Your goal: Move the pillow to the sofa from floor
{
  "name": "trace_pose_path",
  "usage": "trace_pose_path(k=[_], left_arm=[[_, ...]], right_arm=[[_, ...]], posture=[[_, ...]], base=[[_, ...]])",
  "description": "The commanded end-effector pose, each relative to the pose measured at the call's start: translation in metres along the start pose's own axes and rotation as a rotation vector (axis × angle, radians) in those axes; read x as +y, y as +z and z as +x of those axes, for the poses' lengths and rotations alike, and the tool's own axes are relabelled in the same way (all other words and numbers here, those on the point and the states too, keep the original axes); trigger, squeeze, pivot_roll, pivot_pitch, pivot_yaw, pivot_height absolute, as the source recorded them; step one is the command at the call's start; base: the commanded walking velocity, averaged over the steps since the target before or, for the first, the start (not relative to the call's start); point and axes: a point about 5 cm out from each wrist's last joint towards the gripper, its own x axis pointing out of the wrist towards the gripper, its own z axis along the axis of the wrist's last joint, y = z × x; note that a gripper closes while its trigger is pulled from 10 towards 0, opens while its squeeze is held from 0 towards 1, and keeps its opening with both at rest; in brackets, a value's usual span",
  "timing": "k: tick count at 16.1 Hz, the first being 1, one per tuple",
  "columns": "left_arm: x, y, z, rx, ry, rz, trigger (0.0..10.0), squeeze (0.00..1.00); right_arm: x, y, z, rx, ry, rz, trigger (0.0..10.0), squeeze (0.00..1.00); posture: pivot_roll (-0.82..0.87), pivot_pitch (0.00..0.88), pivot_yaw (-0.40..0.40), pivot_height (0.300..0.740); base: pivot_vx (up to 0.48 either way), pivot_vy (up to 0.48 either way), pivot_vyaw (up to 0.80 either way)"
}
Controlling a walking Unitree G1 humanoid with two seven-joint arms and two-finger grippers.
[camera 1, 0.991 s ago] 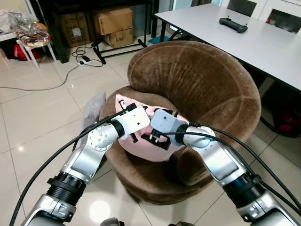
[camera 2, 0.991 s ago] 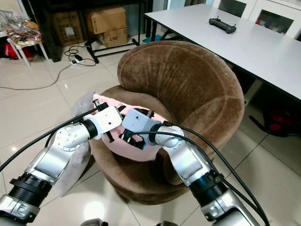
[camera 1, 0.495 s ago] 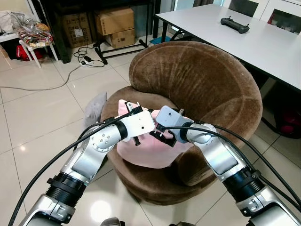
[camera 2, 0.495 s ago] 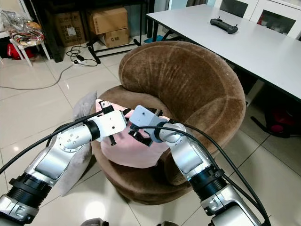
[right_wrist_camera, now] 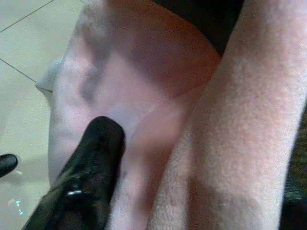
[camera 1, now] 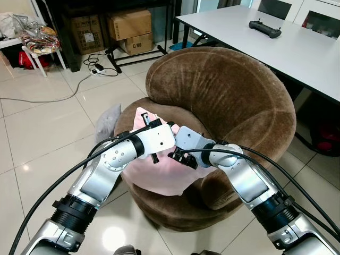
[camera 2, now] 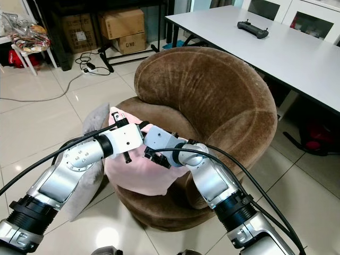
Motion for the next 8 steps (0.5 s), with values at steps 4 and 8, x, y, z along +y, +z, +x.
trace_pose_path(k=[4,8], left_arm=[[0.0137,0.0176,-0.0047,-0.083,0.070,0.010,10.0,0.00],[0.0164,0.0131,-0.0077,-0.068,0.093,-0.007,10.0,0.00]], right_arm=[[0.0044,-0.0012,-0.0008,-0.012,0.006,0.026,0.0,0.00],[0.0031,-0.0002,-0.0001,-0.034,-0.006,0.046,0.0,0.00]], posture=[[0.04,0.000,-0.019,0.740],[0.04,0.000,-0.028,0.740]], base=[[0.000,0.000,0.00],[0.000,0.000,0.00]])
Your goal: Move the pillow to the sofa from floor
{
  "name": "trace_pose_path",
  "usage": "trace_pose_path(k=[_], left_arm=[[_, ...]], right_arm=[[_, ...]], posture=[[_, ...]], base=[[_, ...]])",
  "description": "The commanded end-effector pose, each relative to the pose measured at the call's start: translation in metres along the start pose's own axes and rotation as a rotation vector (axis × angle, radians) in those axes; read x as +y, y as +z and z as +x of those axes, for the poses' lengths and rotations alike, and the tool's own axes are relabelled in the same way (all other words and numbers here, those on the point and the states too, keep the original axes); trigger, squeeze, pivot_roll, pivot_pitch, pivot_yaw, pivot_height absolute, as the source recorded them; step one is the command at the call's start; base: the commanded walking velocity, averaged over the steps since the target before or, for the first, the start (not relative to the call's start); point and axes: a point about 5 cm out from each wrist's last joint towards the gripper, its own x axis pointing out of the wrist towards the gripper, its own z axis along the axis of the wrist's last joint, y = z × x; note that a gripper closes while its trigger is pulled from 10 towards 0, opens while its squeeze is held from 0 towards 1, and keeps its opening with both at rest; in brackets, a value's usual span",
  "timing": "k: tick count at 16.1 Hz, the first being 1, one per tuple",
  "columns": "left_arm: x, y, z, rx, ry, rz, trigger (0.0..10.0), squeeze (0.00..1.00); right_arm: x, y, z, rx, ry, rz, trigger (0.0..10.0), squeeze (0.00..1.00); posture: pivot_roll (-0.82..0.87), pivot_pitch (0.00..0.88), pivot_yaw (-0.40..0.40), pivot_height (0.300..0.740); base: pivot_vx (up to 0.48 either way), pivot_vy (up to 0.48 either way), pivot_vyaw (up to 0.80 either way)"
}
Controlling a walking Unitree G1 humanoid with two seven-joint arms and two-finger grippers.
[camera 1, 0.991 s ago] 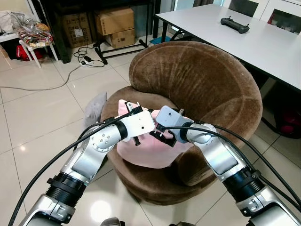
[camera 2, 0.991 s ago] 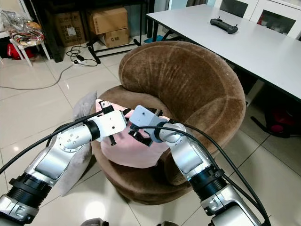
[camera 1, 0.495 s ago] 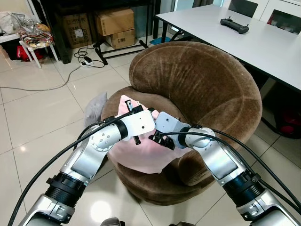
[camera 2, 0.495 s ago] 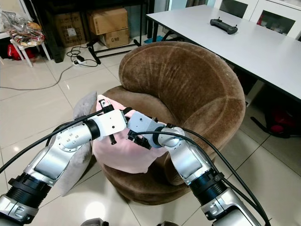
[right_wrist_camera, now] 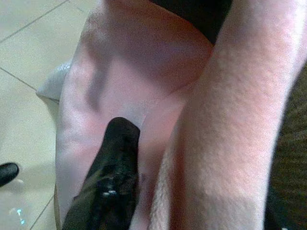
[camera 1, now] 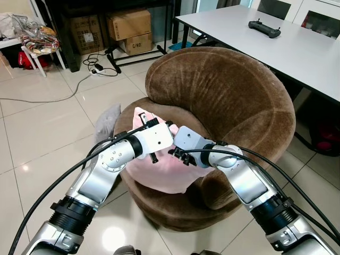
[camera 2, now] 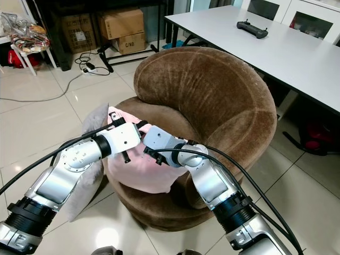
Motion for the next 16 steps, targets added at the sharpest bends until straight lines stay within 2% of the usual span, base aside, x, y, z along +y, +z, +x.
trace_pose_path(k=[1,5,6,8,11,13,14,15,16], left_arm=[[0.014,0.015,-0.004,-0.066,0.070,0.020,10.0,0.00],[0.016,0.016,-0.004,-0.070,0.071,0.015,10.0,0.00],[0.016,0.016,-0.004,-0.077,0.061,-0.025,10.0,1.00],[0.018,0.017,-0.005,-0.090,0.065,-0.089,10.0,1.00],[0.019,0.019,-0.010,-0.112,0.070,-0.127,10.0,1.00],[0.023,0.026,-0.017,-0.165,0.098,-0.207,10.0,1.00],[0.026,0.028,-0.020,-0.182,0.124,-0.233,10.0,1.00],[0.035,0.031,-0.027,-0.205,0.202,-0.275,10.0,1.00],[0.043,0.027,-0.036,-0.185,0.299,-0.292,10.0,1.00]], right_arm=[[0.001,-0.002,-0.001,-0.005,0.000,0.022,0.0,0.00],[0.003,-0.001,0.000,-0.020,-0.001,0.054,0.0,0.00],[0.004,-0.001,0.000,-0.026,0.000,0.070,0.0,0.00],[0.004,-0.001,0.000,-0.036,-0.003,0.093,0.0,0.00],[0.006,-0.001,0.000,-0.063,-0.004,0.151,0.0,0.00],[0.008,0.000,0.000,-0.098,-0.014,0.227,0.0,0.00],[0.008,0.001,0.000,-0.108,-0.022,0.245,0.0,0.00],[0.005,0.003,-0.001,-0.143,-0.053,0.306,0.0,0.00],[-0.002,0.005,-0.005,-0.181,-0.099,0.399,0.0,0.00]], posture=[[0.04,0.000,-0.026,0.740],[0.04,0.000,-0.019,0.740],[0.03,0.000,-0.016,0.740],[0.03,0.000,-0.016,0.740],[0.03,0.000,-0.016,0.740],[0.04,0.000,-0.022,0.740],[0.04,0.000,-0.022,0.740],[0.04,0.000,-0.021,0.740],[0.05,0.000,-0.023,0.740]], base=[[0.000,0.000,0.00],[0.000,0.000,0.00],[0.000,0.000,0.00],[0.000,0.000,0.00],[0.000,0.000,0.00],[0.000,0.000,0.00],[0.000,0.000,0.00],[0.000,0.000,0.00],[0.000,0.000,0.00]])
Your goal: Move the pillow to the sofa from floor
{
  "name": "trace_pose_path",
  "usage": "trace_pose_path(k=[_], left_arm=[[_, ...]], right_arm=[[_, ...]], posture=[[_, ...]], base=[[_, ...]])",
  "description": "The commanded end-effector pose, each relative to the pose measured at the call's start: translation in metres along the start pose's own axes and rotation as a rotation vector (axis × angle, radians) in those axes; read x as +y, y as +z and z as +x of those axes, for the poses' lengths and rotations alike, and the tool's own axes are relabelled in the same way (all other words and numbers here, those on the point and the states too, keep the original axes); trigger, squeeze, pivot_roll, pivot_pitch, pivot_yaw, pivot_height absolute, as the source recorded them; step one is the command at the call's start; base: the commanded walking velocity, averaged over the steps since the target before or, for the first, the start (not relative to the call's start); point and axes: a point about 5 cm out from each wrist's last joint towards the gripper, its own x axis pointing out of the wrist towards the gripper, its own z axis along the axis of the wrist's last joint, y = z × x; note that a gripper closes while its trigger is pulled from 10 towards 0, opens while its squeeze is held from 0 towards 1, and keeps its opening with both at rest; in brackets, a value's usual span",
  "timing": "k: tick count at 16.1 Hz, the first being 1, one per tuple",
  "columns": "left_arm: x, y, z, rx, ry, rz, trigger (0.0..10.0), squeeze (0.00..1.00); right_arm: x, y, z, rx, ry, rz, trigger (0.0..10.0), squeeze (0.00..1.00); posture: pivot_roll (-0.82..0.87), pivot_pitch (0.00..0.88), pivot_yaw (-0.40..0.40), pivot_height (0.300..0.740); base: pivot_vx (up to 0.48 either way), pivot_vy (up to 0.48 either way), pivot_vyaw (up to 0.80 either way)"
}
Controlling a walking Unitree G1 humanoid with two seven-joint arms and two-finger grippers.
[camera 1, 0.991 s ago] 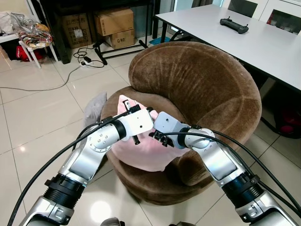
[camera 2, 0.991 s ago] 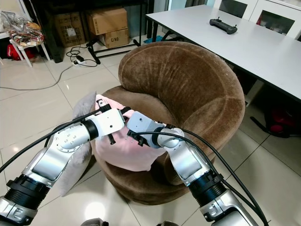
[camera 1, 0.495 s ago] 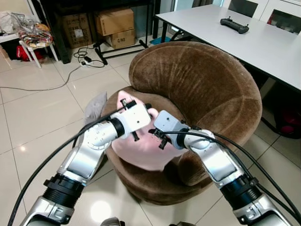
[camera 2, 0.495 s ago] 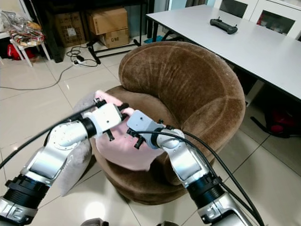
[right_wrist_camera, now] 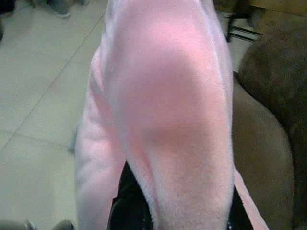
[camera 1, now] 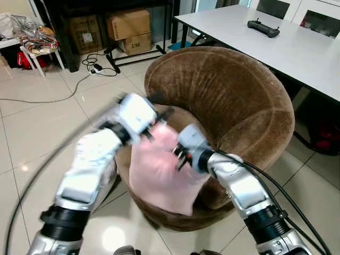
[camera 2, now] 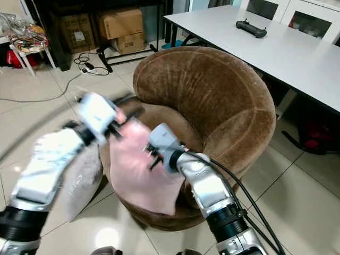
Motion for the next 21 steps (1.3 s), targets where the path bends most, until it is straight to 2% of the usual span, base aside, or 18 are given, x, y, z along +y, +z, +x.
trace_pose_path(k=[1,2,4,5,6,9,10,11,14,15,16,19,21], left_arm=[[0.019,-0.004,-0.018,0.037,0.155,-0.031,10.0,0.00],[0.021,-0.005,-0.024,0.044,0.183,-0.032,10.0,0.00],[0.024,-0.025,-0.052,0.192,0.300,0.005,10.0,0.00],[0.018,-0.033,-0.063,0.249,0.316,0.023,10.0,0.00],[0.012,-0.037,-0.070,0.277,0.331,0.008,10.0,0.00],[0.001,-0.041,-0.072,0.304,0.356,-0.037,10.0,0.00],[-0.001,-0.039,-0.069,0.298,0.356,-0.033,10.0,0.00],[-0.001,-0.038,-0.067,0.293,0.356,-0.032,10.0,0.00],[0.000,-0.038,-0.062,0.291,0.371,-0.037,10.0,0.00],[0.000,-0.039,-0.063,0.293,0.377,-0.038,10.0,0.00],[-0.001,-0.040,-0.062,0.293,0.379,-0.038,10.0,0.00],[-0.002,-0.039,-0.061,0.291,0.383,-0.032,10.0,0.00],[-0.001,-0.037,-0.061,0.277,0.403,-0.034,10.0,0.00]], right_arm=[[-0.019,0.018,-0.014,-0.128,-0.119,0.141,0.0,0.00],[-0.022,0.018,-0.017,-0.138,-0.147,0.181,0.0,0.00],[-0.032,0.019,-0.038,-0.236,-0.253,0.289,0.0,0.00],[-0.035,0.023,-0.050,-0.308,-0.313,0.337,4.1,0.00],[-0.036,0.021,-0.059,-0.323,-0.360,0.377,10.0,0.00],[-0.032,0.011,-0.073,-0.338,-0.432,0.400,10.0,0.00],[-0.027,0.012,-0.073,-0.352,-0.431,0.482,10.0,0.00],[-0.025,0.014,-0.073,-0.357,-0.423,0.481,10.0,0.00],[-0.023,0.012,-0.075,-0.325,-0.435,0.449,10.0,0.00],[-0.029,0.005,-0.074,-0.258,-0.475,0.400,10.0,0.00],[-0.031,0.003,-0.073,-0.235,-0.485,0.367,10.0,0.00],[-0.033,0.010,-0.071,-0.253,-0.466,0.367,10.0,0.00],[-0.030,0.014,-0.067,-0.263,-0.433,0.355,10.0,0.00]], posture=[[0.05,0.000,-0.029,0.740],[0.05,0.000,-0.033,0.740],[0.06,0.000,-0.045,0.740],[0.07,0.000,-0.048,0.740],[0.07,0.000,-0.060,0.740],[0.06,0.000,-0.056,0.740],[0.05,0.000,-0.046,0.740],[0.05,0.000,-0.046,0.740],[0.04,0.000,-0.030,0.740],[0.04,0.000,-0.026,0.740],[0.04,0.000,-0.029,0.740],[0.05,0.000,-0.035,0.740],[0.05,0.000,-0.035,0.740]], base=[[0.000,0.000,0.00],[0.000,0.000,0.00],[0.000,0.000,0.00],[0.000,0.000,0.00],[0.000,0.000,0.00],[0.000,0.000,0.00],[0.000,0.386,0.00],[0.000,0.431,0.00],[0.000,0.447,0.00],[0.000,0.454,0.00],[0.000,0.458,0.00],[0.000,0.460,0.00],[0.000,0.000,0.00]])
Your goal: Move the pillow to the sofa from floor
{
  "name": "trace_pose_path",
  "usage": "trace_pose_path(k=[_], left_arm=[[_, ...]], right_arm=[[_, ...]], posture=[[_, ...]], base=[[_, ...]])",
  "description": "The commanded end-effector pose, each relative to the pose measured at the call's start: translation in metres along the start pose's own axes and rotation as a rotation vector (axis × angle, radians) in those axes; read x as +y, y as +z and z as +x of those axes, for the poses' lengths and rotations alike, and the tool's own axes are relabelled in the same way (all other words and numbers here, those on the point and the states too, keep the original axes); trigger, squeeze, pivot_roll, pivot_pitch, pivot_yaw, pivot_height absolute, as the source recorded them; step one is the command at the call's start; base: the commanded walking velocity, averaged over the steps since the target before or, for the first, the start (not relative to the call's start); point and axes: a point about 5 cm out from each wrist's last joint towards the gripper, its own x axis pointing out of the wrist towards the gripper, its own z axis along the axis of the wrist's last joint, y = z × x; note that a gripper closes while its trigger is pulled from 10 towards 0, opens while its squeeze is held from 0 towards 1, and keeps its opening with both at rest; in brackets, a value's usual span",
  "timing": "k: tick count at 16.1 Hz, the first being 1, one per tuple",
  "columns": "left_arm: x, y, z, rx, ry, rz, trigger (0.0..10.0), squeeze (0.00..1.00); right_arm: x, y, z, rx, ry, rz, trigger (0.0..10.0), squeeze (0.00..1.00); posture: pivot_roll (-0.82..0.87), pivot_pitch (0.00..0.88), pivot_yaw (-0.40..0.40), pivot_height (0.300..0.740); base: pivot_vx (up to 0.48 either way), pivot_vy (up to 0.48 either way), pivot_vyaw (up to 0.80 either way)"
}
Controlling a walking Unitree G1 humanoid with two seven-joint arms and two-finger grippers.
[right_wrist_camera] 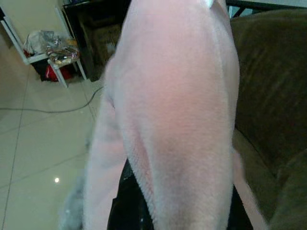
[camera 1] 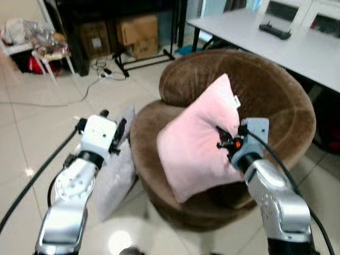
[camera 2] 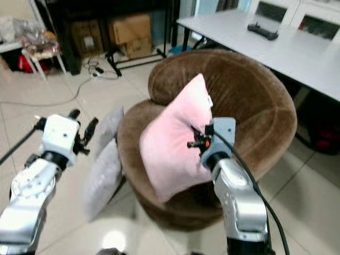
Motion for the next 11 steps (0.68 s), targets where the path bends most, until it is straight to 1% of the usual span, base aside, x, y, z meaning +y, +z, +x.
trace_pose_path(k=[1,2,5,7,11], left_arm=[[0.0037,-0.0008,-0.0018,0.004,0.018,0.005,10.0,0.00],[0.0034,-0.0031,-0.0014,0.021,0.029,-0.001,10.0,0.00],[0.0071,-0.0021,0.0002,0.013,0.068,-0.056,10.0,0.00],[0.0087,-0.0015,0.0004,0.013,0.073,-0.061,10.0,0.00],[0.0070,-0.0021,-0.0011,0.017,0.074,-0.069,10.0,0.00]], right_arm=[[0.0120,0.0136,0.0031,-0.054,0.059,-0.020,10.0,0.00],[0.0142,0.0129,0.0035,-0.051,0.071,-0.027,10.0,0.00],[0.0153,0.0123,0.0049,-0.043,0.085,-0.038,10.0,0.00],[0.0159,0.0122,0.0063,-0.038,0.093,-0.047,10.0,0.00],[0.0182,0.0126,0.0079,-0.034,0.116,-0.072,10.0,0.00]], posture=[[0.05,0.000,-0.035,0.740],[0.05,0.000,-0.038,0.740],[0.05,0.000,-0.040,0.740],[0.05,0.000,-0.046,0.740],[0.06,0.000,-0.054,0.740]], base=[[0.000,0.000,0.00],[0.000,0.000,0.00],[0.000,0.000,0.00],[0.279,0.000,0.00],[0.300,0.000,0.00]])
